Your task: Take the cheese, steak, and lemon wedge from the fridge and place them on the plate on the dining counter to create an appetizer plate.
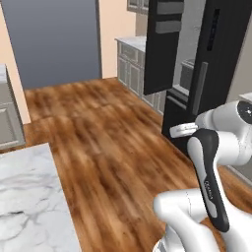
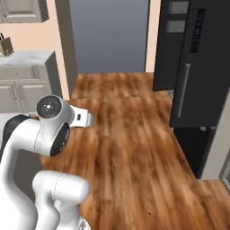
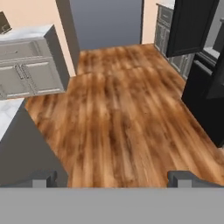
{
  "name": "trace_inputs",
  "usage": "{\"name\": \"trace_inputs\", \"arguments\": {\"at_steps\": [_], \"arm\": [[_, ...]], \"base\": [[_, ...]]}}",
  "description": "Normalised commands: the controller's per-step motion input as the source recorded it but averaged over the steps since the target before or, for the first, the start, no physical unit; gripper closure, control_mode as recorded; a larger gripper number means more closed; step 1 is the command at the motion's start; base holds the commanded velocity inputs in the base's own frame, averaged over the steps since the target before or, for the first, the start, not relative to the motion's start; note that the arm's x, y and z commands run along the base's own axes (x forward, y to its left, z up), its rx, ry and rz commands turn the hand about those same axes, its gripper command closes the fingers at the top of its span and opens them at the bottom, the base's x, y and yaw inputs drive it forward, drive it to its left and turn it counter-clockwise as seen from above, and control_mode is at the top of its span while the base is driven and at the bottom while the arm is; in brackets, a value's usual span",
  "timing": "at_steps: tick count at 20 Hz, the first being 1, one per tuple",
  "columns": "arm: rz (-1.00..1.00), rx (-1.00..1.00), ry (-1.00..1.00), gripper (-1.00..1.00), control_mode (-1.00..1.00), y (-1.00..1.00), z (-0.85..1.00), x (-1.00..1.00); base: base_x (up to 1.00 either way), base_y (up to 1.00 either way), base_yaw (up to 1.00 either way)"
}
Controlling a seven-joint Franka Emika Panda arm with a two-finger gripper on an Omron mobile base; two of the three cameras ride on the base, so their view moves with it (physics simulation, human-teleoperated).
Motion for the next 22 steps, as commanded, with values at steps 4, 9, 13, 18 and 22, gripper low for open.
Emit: {"name": "trace_inputs", "arguments": {"at_steps": [4, 9, 13, 18, 22], "arm": [[0.00, 0.00, 0.00, -1.00, 1.00, 0.00, 0.00, 0.00], [0.00, 0.00, 0.00, -1.00, 1.00, 0.00, 0.00, 0.00], [0.00, 0.00, 0.00, -1.00, 1.00, 0.00, 0.00, 0.00], [0.00, 0.00, 0.00, -1.00, 1.00, 0.00, 0.00, 0.00], [0.00, 0.00, 0.00, -1.00, 1.00, 0.00, 0.00, 0.00]], "base": [[1.00, -0.19, -0.22], [1.00, -0.21, -0.43], [1.00, -0.01, -0.47], [1.00, 0.22, -0.44], [0.99, 0.48, -0.53]]}}
